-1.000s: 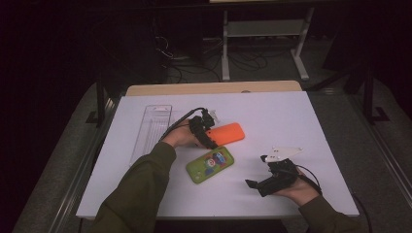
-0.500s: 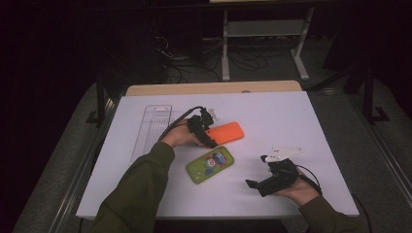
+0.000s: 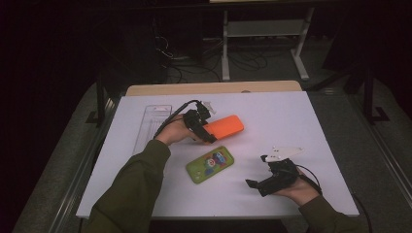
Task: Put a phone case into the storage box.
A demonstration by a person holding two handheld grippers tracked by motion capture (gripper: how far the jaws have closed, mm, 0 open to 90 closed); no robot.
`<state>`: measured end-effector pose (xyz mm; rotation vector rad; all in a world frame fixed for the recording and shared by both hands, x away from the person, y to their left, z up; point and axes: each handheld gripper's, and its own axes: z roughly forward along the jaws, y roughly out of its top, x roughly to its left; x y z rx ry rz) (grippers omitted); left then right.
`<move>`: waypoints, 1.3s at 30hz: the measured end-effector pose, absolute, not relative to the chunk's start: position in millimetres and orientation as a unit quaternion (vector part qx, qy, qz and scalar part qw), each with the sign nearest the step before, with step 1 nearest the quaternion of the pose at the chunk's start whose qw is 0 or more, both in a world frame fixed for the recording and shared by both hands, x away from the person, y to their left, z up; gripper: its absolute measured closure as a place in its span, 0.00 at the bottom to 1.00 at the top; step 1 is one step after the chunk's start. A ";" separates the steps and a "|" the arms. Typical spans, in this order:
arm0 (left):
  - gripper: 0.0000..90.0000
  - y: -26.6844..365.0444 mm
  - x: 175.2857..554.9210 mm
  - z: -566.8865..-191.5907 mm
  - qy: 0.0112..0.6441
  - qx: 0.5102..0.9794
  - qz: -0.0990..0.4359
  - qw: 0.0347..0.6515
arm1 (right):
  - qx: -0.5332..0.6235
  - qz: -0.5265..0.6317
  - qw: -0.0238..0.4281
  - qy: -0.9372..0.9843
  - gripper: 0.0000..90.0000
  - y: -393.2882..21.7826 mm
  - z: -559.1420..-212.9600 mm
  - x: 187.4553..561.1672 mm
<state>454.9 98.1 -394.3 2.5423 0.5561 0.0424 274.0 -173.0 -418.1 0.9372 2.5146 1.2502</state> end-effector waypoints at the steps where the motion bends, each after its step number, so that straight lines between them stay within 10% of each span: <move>1: 0.18 97.6 452.6 -391.6 0.206 0.942 0.017 0.263 | 0.317 0.420 0.089 0.846 0.00 -173.0 -417.8 273.7; 39: 0.18 111.3 357.4 -363.8 0.224 0.938 0.039 0.261 | 0.321 0.422 0.096 0.842 0.00 -171.5 -422.2 274.4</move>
